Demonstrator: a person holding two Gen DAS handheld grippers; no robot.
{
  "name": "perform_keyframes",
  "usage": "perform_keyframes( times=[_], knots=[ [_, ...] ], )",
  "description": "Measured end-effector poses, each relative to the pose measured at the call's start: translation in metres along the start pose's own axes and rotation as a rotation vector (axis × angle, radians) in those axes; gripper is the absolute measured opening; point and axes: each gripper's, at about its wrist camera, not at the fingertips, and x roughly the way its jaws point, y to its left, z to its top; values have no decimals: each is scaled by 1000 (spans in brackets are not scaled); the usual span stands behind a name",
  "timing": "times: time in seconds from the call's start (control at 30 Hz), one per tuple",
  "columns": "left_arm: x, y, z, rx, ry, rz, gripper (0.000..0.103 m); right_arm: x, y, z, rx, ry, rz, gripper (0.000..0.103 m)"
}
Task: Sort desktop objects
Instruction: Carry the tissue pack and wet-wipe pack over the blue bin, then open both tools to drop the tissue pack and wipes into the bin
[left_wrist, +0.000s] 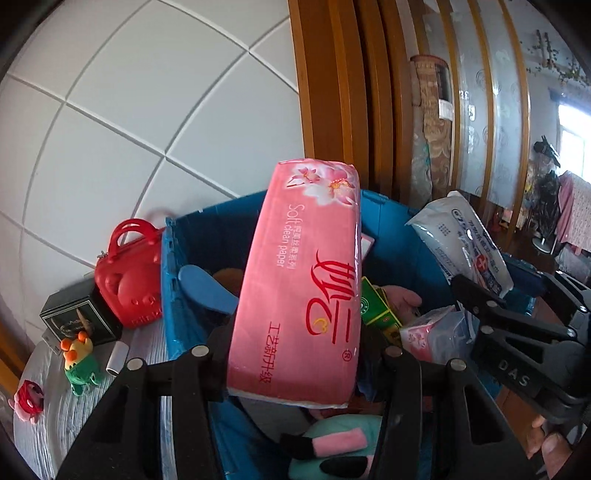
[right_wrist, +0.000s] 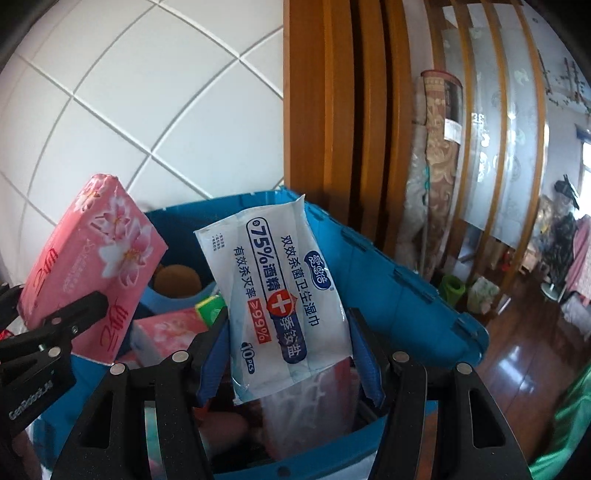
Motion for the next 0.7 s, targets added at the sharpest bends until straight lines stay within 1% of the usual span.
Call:
perform_keyframes(
  times=[0.23, 0.33, 0.4, 0.43, 0.47, 0.5, 0.53, 0.7],
  knots=[
    [9, -9, 2, 19, 26, 55, 51, 21, -3, -6, -4, 32, 23, 61],
    [11, -10, 1, 21, 33, 55, 52, 26, -4, -8, -8, 42, 19, 61],
    [10, -10, 1, 26, 30, 61, 57, 30, -6, -8, -12, 47, 16, 63],
    [9, -10, 1, 25, 28, 59, 63, 31, -6, -9, -11, 49, 10, 65],
    [9, -10, 2, 26, 27, 66, 66, 31, -6, -9, -7, 49, 9, 74],
    [7, -10, 2, 28, 21, 76, 67, 31, -8, -10, -3, 50, 9, 79],
    [5, -10, 2, 29, 16, 76, 69, 31, -8, -10, -1, 50, 6, 86],
    [-8, -2, -2, 10, 7, 46, 70, 23, -11, -10, 11, 45, -12, 101]
  ],
)
